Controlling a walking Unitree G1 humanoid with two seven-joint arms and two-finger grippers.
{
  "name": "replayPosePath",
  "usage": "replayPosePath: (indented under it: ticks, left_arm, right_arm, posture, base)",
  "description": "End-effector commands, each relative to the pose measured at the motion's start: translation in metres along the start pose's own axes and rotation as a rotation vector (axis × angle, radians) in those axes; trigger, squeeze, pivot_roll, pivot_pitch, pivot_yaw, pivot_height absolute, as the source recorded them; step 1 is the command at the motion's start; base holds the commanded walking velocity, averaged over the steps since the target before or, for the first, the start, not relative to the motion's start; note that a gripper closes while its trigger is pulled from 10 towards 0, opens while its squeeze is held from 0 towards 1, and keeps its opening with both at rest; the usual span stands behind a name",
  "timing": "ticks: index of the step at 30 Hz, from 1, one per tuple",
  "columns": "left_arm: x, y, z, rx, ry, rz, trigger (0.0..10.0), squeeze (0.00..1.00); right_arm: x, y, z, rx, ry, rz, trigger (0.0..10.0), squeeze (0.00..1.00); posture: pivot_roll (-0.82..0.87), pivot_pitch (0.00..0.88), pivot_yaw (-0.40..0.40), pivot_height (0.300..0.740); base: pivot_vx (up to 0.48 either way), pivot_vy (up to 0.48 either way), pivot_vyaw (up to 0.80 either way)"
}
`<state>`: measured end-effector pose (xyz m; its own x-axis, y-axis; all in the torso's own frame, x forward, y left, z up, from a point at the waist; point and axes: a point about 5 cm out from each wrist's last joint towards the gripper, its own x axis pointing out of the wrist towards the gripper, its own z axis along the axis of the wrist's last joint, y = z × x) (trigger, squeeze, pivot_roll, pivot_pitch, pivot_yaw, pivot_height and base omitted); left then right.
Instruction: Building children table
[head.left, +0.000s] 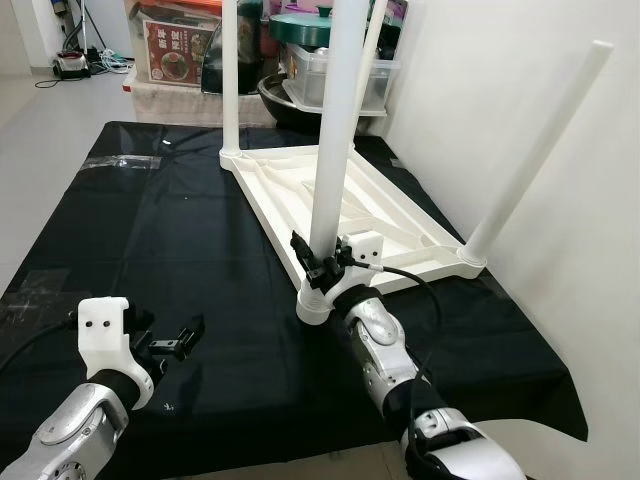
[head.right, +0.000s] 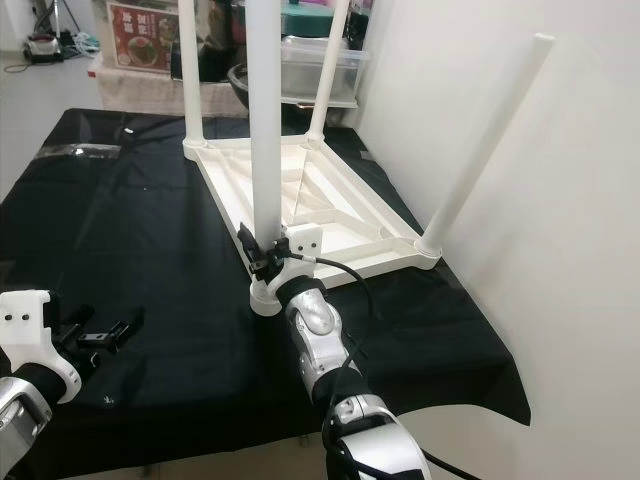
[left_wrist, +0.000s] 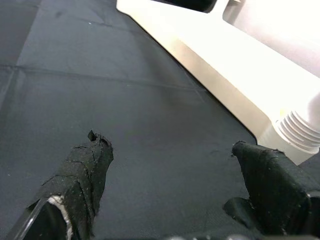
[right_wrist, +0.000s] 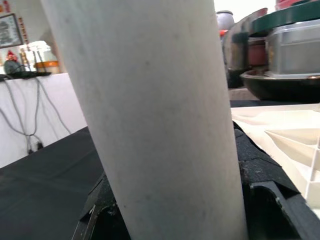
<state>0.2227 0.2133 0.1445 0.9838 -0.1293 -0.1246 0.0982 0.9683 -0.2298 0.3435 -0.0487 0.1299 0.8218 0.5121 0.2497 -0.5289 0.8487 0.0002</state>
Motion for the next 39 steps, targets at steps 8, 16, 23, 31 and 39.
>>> replayPosePath:
  ticks: [8,16,23,31,39]
  left_arm:
    - [0.002,0.001,-0.004,-0.029,0.013,-0.005,10.0,0.0]
    - [0.006,0.002,0.0,-0.021,0.01,-0.015,10.0,0.0]
    - [0.006,0.002,-0.001,-0.015,0.015,-0.014,10.0,0.0]
    - [0.007,0.002,-0.002,-0.007,0.011,-0.004,10.0,0.0]
    - [0.006,0.002,0.0,0.0,0.011,0.002,10.0,0.0]
  right_arm:
    - [-0.011,0.015,-0.034,0.365,0.242,-0.011,10.0,0.0]
    - [-0.003,0.032,-0.028,0.451,0.225,0.011,10.0,0.0]
    - [-0.01,0.035,-0.031,0.39,0.243,0.069,10.0,0.0]
    - [-0.026,-0.026,-0.046,0.156,0.416,-0.472,10.0,0.0]
    - [-0.042,-0.032,-0.053,0.129,0.474,-0.715,10.0,0.0]
  posture:
    - [0.16,0.0,-0.118,0.74]
    - [0.17,0.0,-0.115,0.74]
    - [0.17,0.0,-0.118,0.74]
    - [0.17,0.0,-0.122,0.74]
    - [0.18,0.0,-0.114,0.74]
  base:
    - [0.0,0.0,0.0]
    - [0.0,0.0,0.0]
    - [0.0,0.0,0.0]
    - [0.0,0.0,0.0]
    - [0.0,0.0,0.0]
